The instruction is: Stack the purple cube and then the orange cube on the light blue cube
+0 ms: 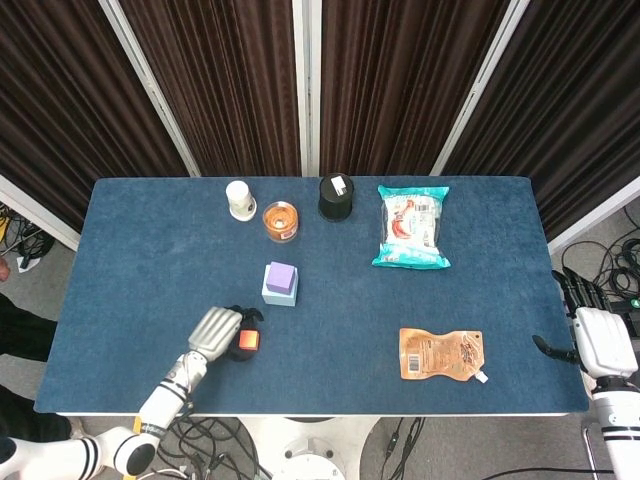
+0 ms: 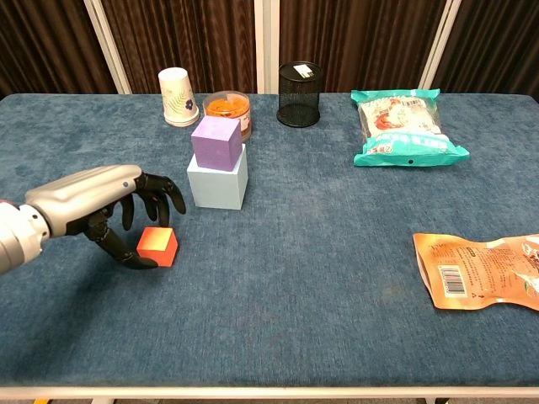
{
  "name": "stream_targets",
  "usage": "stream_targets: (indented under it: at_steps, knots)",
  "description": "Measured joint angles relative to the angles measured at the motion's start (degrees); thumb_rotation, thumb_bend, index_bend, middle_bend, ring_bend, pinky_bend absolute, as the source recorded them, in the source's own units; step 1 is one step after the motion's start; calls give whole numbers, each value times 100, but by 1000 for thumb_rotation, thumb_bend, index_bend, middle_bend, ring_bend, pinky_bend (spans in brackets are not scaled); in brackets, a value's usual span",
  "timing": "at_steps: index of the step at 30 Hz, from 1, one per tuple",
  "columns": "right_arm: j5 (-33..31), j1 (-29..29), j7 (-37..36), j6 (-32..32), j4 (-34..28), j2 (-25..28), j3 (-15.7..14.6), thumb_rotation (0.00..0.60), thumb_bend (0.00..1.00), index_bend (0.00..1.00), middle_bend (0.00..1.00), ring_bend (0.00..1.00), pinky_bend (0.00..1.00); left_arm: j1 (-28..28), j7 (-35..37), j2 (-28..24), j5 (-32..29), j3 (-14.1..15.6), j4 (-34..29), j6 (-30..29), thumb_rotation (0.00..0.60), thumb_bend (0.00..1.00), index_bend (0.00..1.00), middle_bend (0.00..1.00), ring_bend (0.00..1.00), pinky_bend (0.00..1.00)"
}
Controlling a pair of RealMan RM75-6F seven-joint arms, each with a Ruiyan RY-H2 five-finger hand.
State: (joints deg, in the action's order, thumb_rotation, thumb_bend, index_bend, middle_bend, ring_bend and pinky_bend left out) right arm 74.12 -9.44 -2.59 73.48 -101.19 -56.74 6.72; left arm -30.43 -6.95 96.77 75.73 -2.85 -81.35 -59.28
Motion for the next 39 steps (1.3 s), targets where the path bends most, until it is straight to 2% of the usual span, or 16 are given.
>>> stream_targets:
  at_steps: [10, 18, 24, 30, 33, 39]
  knots:
    - [-58, -27, 36, -60, 17, -17, -3, 600, 120, 0, 0, 0, 0, 48, 124, 86, 139, 41, 110, -80, 600, 281, 407, 608, 449, 574]
    - [-88, -37, 24, -83, 35, -17, 2, 600, 120, 0, 0, 0, 0, 104, 145, -108, 162, 26, 50, -167, 600, 309, 411, 616, 455, 579]
    - [-107, -52, 30, -105, 40, -19, 7, 600, 120, 0, 0, 0, 0, 171, 91, -683, 153, -26, -205, -290, 600, 308, 411, 616, 455, 579]
    - [26, -18, -26, 28, 37, -23, 7, 600, 120, 0, 0, 0, 0, 186, -70, -1480, 99, -193, -550, -393, 600, 309, 410, 616, 455, 578]
    - [68, 14, -59, 130, 36, -25, 16, 600, 121, 0, 0, 0, 0, 96, -98, -1849, 17, -376, -603, -327, 600, 310, 403, 616, 455, 577]
    - [96, 54, -90, 214, 54, -37, 32, 600, 122, 0, 0, 0, 0, -413, 51, -2356, -122, -838, -578, 191, 600, 310, 401, 616, 455, 576]
